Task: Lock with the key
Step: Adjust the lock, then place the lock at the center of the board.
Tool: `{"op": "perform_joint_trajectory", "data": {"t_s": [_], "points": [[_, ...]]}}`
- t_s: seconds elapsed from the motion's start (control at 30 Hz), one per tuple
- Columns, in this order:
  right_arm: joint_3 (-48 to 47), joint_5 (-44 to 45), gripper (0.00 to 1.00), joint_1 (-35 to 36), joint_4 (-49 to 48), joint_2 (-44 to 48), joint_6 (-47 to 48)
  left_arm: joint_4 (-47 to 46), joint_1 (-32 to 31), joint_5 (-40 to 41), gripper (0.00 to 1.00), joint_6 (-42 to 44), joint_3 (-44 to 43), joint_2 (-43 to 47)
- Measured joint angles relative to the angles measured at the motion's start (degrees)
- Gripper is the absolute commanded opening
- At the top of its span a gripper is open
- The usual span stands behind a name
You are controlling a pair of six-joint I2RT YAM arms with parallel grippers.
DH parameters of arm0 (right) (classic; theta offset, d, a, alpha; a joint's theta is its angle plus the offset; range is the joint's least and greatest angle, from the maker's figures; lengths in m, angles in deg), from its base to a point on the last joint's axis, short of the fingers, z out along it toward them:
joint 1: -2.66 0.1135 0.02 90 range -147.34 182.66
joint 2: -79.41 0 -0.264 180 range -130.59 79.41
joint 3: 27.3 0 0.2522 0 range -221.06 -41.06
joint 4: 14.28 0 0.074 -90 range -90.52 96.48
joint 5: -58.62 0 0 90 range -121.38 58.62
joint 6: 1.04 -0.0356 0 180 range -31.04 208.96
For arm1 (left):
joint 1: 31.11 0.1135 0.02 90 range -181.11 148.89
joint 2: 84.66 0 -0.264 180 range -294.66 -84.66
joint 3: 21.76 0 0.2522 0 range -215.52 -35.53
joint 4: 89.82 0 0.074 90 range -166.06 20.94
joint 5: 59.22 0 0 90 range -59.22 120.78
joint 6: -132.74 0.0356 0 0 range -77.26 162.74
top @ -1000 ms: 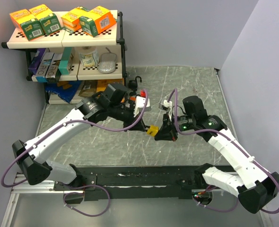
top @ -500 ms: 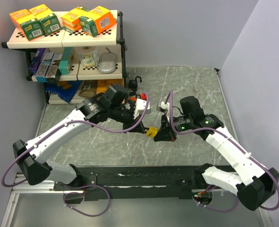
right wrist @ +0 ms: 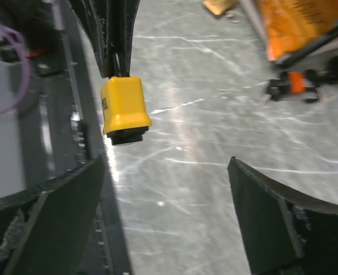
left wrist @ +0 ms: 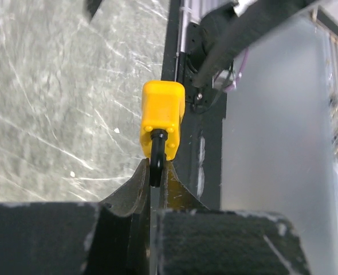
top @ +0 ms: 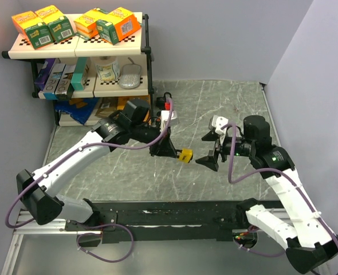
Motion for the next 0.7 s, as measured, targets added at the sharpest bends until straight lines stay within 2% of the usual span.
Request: {"op": "perform_joint_trajectory", "data": {"t_s": [0.13, 0.3, 0.53, 0.7], "points": [[0.00, 3.23, 0.99, 1.07, -0.61, 1.44, 3.23, -1.64, 0.02, 3.52, 0.01, -8.00, -0.79, -2.99], [0.20, 9.22, 0.99, 8.37, -5.18, 1.97, 5.77, -3.93, 0.24, 6.91, 0.01, -17.57, -1.44, -6.54], [1.68, 16.04, 0.99, 13.09, -10.45, -1.05, 11.89, -5.84, 0.52, 7.48, 0.01, -23.93, -1.95, -7.39], [4.90, 20.04, 0.91, 15.30, -12.57, -3.72, 18.25, -6.49, 0.92, 6.78, 0.01, -26.01, -1.95, -7.39]]}}
